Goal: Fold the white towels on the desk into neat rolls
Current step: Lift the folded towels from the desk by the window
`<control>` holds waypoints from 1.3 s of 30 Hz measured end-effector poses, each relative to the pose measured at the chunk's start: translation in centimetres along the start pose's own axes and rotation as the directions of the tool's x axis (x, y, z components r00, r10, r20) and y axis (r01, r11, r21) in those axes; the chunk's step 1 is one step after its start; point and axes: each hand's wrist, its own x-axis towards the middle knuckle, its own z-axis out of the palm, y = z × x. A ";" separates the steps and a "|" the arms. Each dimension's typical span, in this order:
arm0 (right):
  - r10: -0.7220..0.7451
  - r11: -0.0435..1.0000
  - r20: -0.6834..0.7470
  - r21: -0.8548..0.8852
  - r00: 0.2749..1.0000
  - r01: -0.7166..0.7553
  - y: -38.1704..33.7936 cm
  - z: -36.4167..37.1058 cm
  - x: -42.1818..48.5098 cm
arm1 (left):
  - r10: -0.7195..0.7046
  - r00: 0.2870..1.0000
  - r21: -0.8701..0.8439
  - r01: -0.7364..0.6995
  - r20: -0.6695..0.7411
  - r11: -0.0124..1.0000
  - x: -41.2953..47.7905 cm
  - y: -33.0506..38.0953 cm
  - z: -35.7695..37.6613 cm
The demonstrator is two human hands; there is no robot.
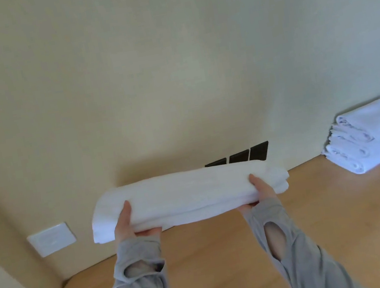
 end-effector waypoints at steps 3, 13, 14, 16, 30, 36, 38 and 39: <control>-0.047 0.993 -0.014 0.111 0.999 0.048 -5.3 -2.4 -0.6 | -0.061 0.996 0.000 0.061 0.062 0.998 -2.9 -4.0 3.6; -0.309 0.926 -0.155 0.175 0.938 0.334 -23.6 -14.7 -4.2 | -0.277 0.928 0.155 0.245 0.247 0.957 -13.0 -21.6 11.4; -0.338 0.913 -0.171 0.178 0.926 0.366 -25.3 -16.1 -4.6 | -0.306 0.916 0.163 0.271 0.259 0.949 -14.0 -23.4 12.0; -0.383 0.889 -0.200 0.187 0.902 0.419 -28.5 -18.7 -5.7 | -0.365 0.881 0.177 0.324 0.300 0.929 -15.8 -27.1 13.1; -0.431 0.763 -0.360 0.345 0.828 0.547 -43.6 -31.5 -7.8 | -0.593 0.666 0.310 0.506 0.453 0.805 -23.7 -45.7 19.7; -0.473 0.736 -0.352 0.346 0.808 0.582 -49.1 -32.7 -3.7 | -0.618 0.656 0.374 0.493 0.434 0.786 -22.4 -51.9 23.8; -0.468 0.742 -0.366 0.333 0.805 0.582 -51.0 -32.4 -1.7 | -0.610 0.655 0.351 0.500 0.446 0.792 -21.2 -53.7 25.5; -0.465 0.746 -0.370 0.326 0.804 0.581 -51.9 -32.1 -0.7 | -0.608 0.650 0.348 0.499 0.455 0.794 -20.6 -54.6 26.5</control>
